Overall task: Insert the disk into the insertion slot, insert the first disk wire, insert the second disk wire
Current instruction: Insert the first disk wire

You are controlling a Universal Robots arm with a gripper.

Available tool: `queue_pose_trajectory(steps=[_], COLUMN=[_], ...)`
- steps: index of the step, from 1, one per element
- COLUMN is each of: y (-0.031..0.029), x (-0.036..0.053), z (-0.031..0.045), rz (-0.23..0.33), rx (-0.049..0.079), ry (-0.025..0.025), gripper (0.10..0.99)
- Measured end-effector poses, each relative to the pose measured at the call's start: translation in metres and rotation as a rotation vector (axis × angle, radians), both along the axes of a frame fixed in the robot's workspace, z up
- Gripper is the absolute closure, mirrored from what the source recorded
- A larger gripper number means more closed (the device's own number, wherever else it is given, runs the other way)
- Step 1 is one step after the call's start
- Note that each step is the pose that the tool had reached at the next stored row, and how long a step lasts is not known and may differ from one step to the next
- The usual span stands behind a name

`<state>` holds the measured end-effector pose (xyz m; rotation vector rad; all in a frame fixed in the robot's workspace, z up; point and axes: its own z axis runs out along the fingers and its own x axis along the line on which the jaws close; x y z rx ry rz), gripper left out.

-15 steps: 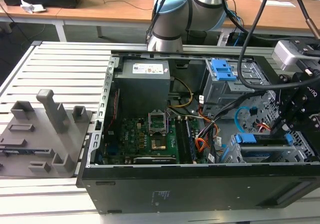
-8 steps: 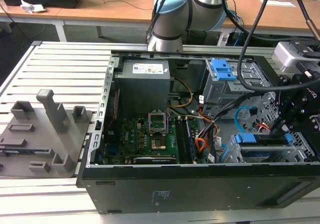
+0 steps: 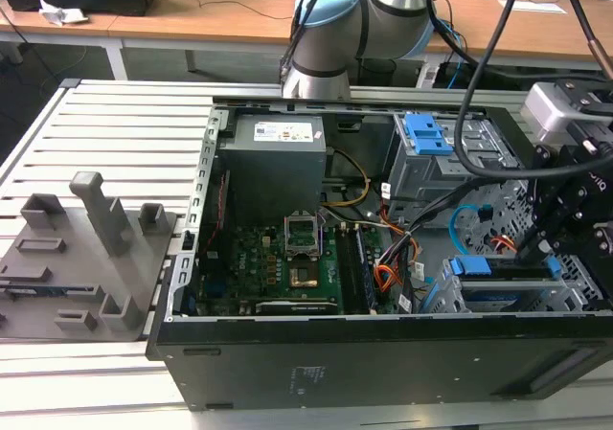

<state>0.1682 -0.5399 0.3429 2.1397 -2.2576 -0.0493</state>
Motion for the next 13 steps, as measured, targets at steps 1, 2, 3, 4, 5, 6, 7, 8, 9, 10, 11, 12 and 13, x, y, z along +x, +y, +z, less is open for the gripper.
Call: queue_pose_trajectory(steps=[1, 2, 3, 4, 5, 6, 7, 8, 9, 10, 11, 12, 13], y=[-0.0006, -0.001, -0.0012, -0.0012, -0.0012, -0.0012, -0.0013, -0.0013, -0.0012, -0.0012, -0.0012, -0.0013, -0.0012], x=[0.0, 0.0, 0.0, 0.0, 0.0, 0.0, 0.0, 0.0001, 0.0, 0.0, 0.0, 0.0, 0.0], z=[-0.0003, -0.001, -0.0021, -0.003, -0.0039, -0.0041, -0.0043, -0.0044, -0.0051, -0.0051, -0.0049, -0.0036, -0.0015], rz=[0.0, 0.0, 0.0, 0.0, 0.0, 0.0, 0.0, 0.0, 0.0, 0.0, 0.0, 0.0, 0.0], rx=[0.0, 0.0, 0.0, 0.0, -0.001, -0.001, -0.001, -0.001, 0.0, 0.0, -0.001, -0.002, -0.002], ry=[0.0, -0.0001, 0.0, -0.0001, -0.0001, -0.0001, -0.0001, -0.0001, 0.0001, 0.0001, 0.0, -0.0001, -0.0001], gripper=[0.925, 0.925, 0.925, 0.925, 0.925, 0.925, 0.925, 0.925, 0.914, 0.914, 0.914, 0.851, 0.851])
